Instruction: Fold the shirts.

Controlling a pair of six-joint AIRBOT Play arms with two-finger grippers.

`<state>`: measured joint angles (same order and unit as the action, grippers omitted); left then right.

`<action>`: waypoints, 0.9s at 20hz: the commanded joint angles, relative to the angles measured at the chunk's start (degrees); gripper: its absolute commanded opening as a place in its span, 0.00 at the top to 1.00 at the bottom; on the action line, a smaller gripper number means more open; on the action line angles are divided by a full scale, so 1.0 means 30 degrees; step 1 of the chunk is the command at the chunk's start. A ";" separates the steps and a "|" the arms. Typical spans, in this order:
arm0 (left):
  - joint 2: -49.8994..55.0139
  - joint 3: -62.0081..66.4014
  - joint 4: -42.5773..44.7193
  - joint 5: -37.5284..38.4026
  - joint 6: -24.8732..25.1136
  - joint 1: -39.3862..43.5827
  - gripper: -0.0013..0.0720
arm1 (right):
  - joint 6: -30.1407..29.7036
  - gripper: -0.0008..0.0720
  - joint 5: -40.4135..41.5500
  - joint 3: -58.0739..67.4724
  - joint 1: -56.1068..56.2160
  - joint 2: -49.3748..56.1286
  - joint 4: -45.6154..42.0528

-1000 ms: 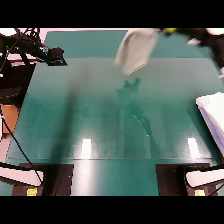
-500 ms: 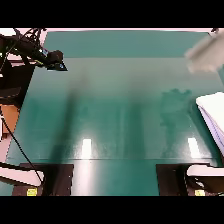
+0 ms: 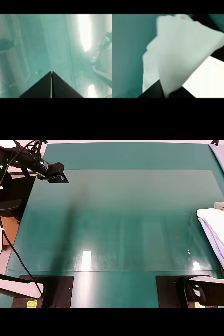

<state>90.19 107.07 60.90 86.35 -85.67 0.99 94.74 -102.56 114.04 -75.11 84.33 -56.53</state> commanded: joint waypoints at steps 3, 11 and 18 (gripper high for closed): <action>-0.0007 0.0007 -0.0095 0.0160 -0.0007 -0.0015 0.94 | 0.0335 0.97 -0.0845 -0.3796 -0.1020 -0.1209 -0.2186; -0.0007 0.0000 -0.0160 -0.0131 0.0058 -0.0015 0.94 | 0.0976 0.97 0.0029 -0.7876 -0.1290 -0.2135 -0.6462; 0.0000 0.0000 -0.0160 -0.1355 0.0058 -0.0015 0.94 | 0.1275 0.97 0.1829 -0.7927 0.0969 -0.1508 -1.1846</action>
<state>90.19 107.07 60.40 84.18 -85.60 0.99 98.30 -99.57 90.65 -76.12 78.50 -83.42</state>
